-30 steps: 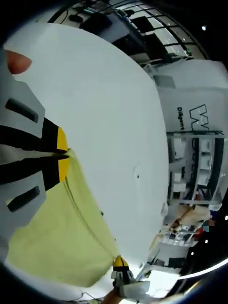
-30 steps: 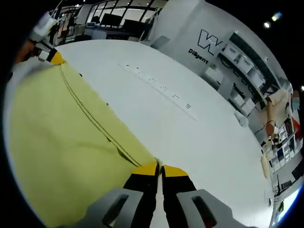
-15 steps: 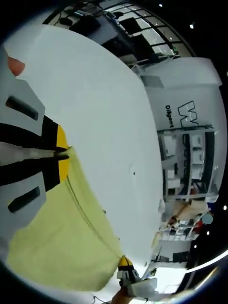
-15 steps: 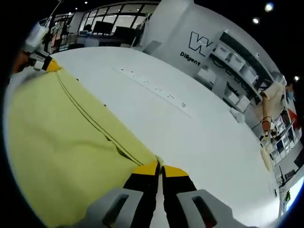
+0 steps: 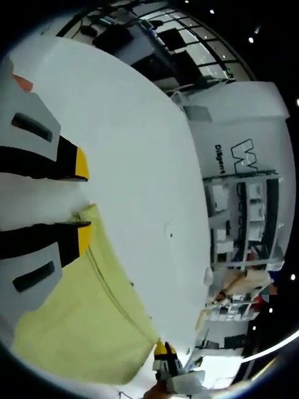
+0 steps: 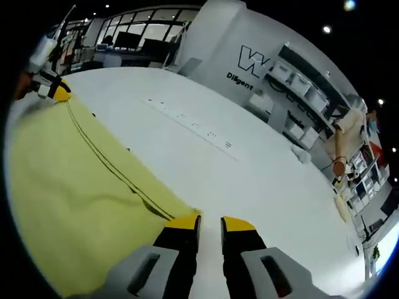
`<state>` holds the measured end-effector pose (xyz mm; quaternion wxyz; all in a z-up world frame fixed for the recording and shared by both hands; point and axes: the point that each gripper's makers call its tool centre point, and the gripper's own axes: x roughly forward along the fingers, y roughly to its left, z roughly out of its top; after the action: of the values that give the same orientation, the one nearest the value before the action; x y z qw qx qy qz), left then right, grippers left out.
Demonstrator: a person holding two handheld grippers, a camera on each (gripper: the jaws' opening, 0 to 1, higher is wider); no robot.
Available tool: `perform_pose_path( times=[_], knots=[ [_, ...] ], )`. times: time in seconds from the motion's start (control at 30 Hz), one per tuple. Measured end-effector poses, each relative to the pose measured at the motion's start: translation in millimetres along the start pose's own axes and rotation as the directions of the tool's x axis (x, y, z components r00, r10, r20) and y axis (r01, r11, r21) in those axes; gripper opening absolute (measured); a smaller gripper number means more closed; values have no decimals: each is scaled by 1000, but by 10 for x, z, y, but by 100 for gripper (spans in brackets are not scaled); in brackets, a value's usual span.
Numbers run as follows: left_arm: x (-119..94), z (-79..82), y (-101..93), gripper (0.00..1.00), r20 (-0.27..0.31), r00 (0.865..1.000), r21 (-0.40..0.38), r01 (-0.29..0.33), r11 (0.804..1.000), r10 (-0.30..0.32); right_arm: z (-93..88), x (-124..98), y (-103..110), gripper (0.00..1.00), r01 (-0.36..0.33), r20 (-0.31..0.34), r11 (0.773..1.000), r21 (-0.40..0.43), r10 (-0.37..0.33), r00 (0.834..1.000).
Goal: Fold the garment on the visible template until the final outline fits inside the template.
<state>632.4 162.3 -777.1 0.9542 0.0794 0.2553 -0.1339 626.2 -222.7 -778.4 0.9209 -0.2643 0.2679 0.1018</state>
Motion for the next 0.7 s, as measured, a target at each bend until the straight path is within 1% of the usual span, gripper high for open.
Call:
perform_pose_path(
  times=[0.07,0.2,0.3,0.33,0.4,0.43,0.47,0.57,0.6,0.63,0.7],
  knots=[
    [-54,51,-20,23,21,1000,4,-2,1000,2,20,-36,-30,8,9,11,1000,0,-9,1000],
    [-96,130,-26,28,50,999,-20,-1,1000,2,96,-156,-108,9,31,43,999,20,-32,999],
    [-189,185,-80,27,75,997,-12,9,1000,-8,202,-268,-121,8,41,86,999,30,-43,995],
    [-222,211,-102,27,89,996,-5,13,1000,-12,222,-293,-112,7,39,94,999,33,-42,995],
    [-261,234,-122,26,103,995,-8,12,1000,-11,270,-343,-61,1,30,116,999,29,-34,993],
    [-278,248,-143,25,113,993,-12,18,1000,-16,279,-354,-34,0,25,119,999,24,-27,993],
    [-300,252,-175,20,117,993,-12,26,1000,-24,285,-367,24,0,13,120,999,29,-17,993],
    [-330,233,-311,0,116,990,3,77,997,-76,295,-359,122,0,-11,118,1000,28,8,993],
    [-328,211,-325,0,110,991,-6,75,997,-74,295,-359,148,0,-16,119,999,28,12,993],
    [-317,216,-334,0,117,990,5,73,997,-73,295,-354,189,0,-24,119,999,27,20,993],
    [-309,199,-360,0,112,990,-7,85,996,-83,297,-347,245,0,-35,119,999,27,31,992]
  ],
)
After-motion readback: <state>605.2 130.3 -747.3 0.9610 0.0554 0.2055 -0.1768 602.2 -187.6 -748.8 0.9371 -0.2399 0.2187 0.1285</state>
